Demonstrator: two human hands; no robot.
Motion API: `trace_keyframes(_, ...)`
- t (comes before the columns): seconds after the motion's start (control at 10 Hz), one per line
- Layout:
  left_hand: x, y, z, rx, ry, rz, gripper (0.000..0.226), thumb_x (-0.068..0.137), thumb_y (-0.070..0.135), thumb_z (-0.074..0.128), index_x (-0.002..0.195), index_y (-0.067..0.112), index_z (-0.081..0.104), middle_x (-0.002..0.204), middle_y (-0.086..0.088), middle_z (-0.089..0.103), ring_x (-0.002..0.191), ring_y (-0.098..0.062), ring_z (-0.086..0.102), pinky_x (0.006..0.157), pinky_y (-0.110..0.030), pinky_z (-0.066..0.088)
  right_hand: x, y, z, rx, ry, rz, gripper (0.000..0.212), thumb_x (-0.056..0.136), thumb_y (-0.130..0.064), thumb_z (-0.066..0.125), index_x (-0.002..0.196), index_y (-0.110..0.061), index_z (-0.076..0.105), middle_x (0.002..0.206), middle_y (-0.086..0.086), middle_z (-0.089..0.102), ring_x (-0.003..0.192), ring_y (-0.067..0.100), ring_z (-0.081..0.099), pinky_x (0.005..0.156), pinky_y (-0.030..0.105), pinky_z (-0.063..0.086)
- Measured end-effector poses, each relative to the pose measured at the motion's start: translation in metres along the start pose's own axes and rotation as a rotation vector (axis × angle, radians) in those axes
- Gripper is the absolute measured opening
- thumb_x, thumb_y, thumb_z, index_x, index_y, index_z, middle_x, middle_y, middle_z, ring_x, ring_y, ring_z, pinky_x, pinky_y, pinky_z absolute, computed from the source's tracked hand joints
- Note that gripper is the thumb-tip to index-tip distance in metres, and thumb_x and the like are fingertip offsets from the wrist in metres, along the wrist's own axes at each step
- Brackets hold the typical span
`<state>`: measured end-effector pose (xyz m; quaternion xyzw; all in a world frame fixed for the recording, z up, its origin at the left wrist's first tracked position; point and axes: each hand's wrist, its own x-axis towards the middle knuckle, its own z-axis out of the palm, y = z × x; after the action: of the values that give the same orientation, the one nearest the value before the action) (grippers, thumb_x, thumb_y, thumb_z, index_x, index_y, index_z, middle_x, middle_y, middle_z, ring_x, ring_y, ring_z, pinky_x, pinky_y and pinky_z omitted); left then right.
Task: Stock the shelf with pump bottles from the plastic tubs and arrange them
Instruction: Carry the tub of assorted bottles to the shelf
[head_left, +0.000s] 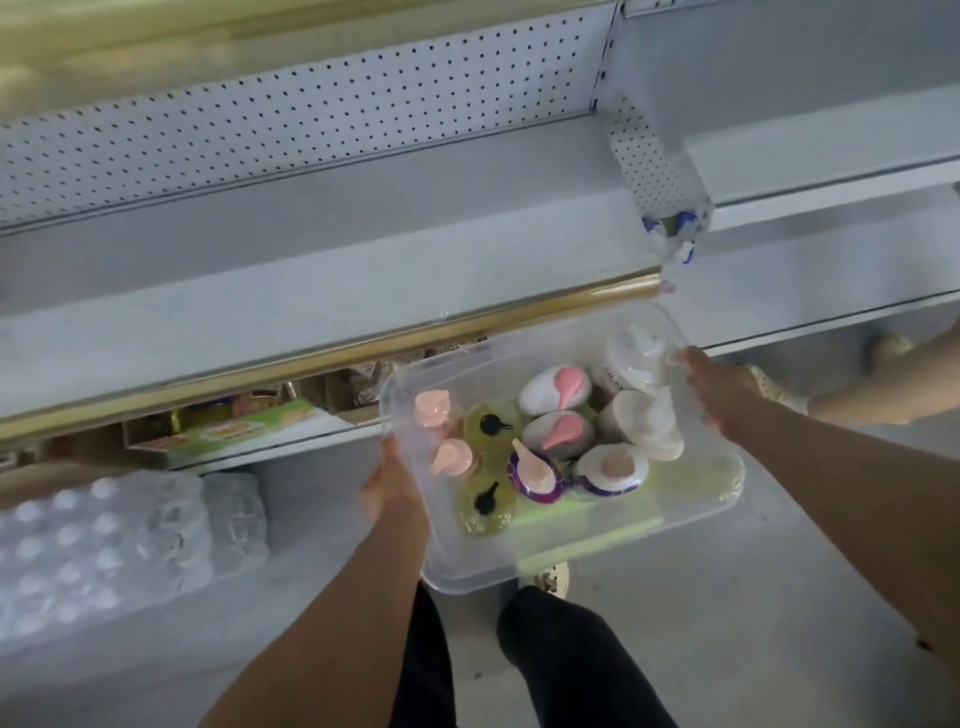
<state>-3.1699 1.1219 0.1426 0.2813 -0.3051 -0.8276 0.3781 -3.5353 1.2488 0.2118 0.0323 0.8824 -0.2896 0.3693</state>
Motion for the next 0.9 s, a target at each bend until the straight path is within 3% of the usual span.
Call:
trace_keyframes(0.1,-0.014,0.013,0.058,0.663,0.935,-0.382,0.033,0.094,0.045,0.058,0.078,0.016,0.052,0.075,-0.003,0.049,0.070,-0.016,0.051,0.077,-0.034,0.041,0.019,0.001,0.003,0.002,-0.036,-0.006,0.052,0.079,-0.057,0.060,0.104,-0.012,0.067,0.071,0.003,0.045,0.052,0.020,0.038,0.049,0.029,0.032)
trace_keyframes(0.2,-0.012,0.001,0.066,0.535,1.095,-0.460,0.038,0.093,0.047,0.058,0.070,0.020,0.044,0.070,0.000,0.046,0.060,-0.012,0.044,0.075,-0.032,0.037,0.032,0.008,0.008,0.017,-0.065,-0.002,0.042,0.083,-0.053,0.060,0.098,-0.014,0.063,0.066,0.001,0.041,0.050,0.017,0.035,0.047,0.027,0.029)
trace_keyframes(0.3,-0.008,-0.006,0.060,0.495,1.121,-0.427,0.039,0.095,0.046,0.055,0.070,0.019,0.043,0.071,-0.001,0.047,0.061,-0.012,0.044,0.075,-0.033,0.036,0.040,0.012,0.010,0.047,-0.057,-0.001,0.039,0.085,-0.051,0.058,0.089,-0.012,0.059,0.071,0.003,0.046,0.053,0.018,0.037,0.049,0.027,0.030)
trace_keyframes(0.5,-0.013,-0.008,0.048,0.570,1.036,-0.517,0.047,0.092,0.059,0.050,0.080,0.014,0.058,0.069,-0.005,0.053,0.058,-0.016,0.048,0.054,-0.030,0.039,0.044,0.016,0.014,-0.046,-0.025,-0.094,0.040,0.093,-0.050,0.045,0.096,-0.011,0.056,0.073,0.005,0.046,0.059,0.021,0.043,0.051,0.027,0.031)
trace_keyframes(0.6,-0.011,-0.011,0.042,0.536,1.032,-0.512,0.045,0.091,0.058,0.051,0.081,0.015,0.057,0.068,-0.004,0.051,0.055,-0.015,0.045,0.053,-0.028,0.036,0.044,0.016,0.012,-0.119,-0.059,-0.096,0.036,0.094,-0.050,0.042,0.101,-0.017,0.053,0.079,0.008,0.048,0.065,0.023,0.045,0.056,0.027,0.035)
trace_keyframes(0.7,-0.010,-0.014,0.045,0.546,1.028,-0.510,0.044,0.093,0.057,0.048,0.087,0.014,0.056,0.070,-0.003,0.048,0.059,-0.015,0.045,0.066,-0.031,0.040,0.053,0.017,0.009,-0.154,-0.032,-0.059,0.055,0.085,-0.060,0.042,0.104,-0.011,0.060,0.087,0.012,0.052,0.065,0.026,0.049,0.057,0.032,0.042)
trace_keyframes(0.8,-0.011,-0.022,0.048,0.495,1.070,-0.495,0.043,0.091,0.059,0.052,0.086,0.016,0.053,0.084,-0.006,0.054,0.078,-0.019,0.052,0.075,-0.035,0.042,0.052,0.017,0.004,-0.168,-0.035,-0.033,0.051,0.085,-0.059,0.048,0.085,-0.010,0.060,0.080,0.014,0.052,0.057,0.027,0.048,0.053,0.031,0.040)
trace_keyframes(0.9,-0.009,-0.024,0.055,0.480,1.071,-0.491,0.040,0.091,0.055,0.056,0.076,0.018,0.050,0.081,-0.005,0.057,0.073,-0.018,0.054,0.075,-0.036,0.046,0.057,0.019,-0.003,-0.143,-0.014,-0.030,0.052,0.083,-0.059,0.052,0.084,-0.008,0.060,0.069,0.013,0.049,0.051,0.026,0.044,0.051,0.033,0.038)
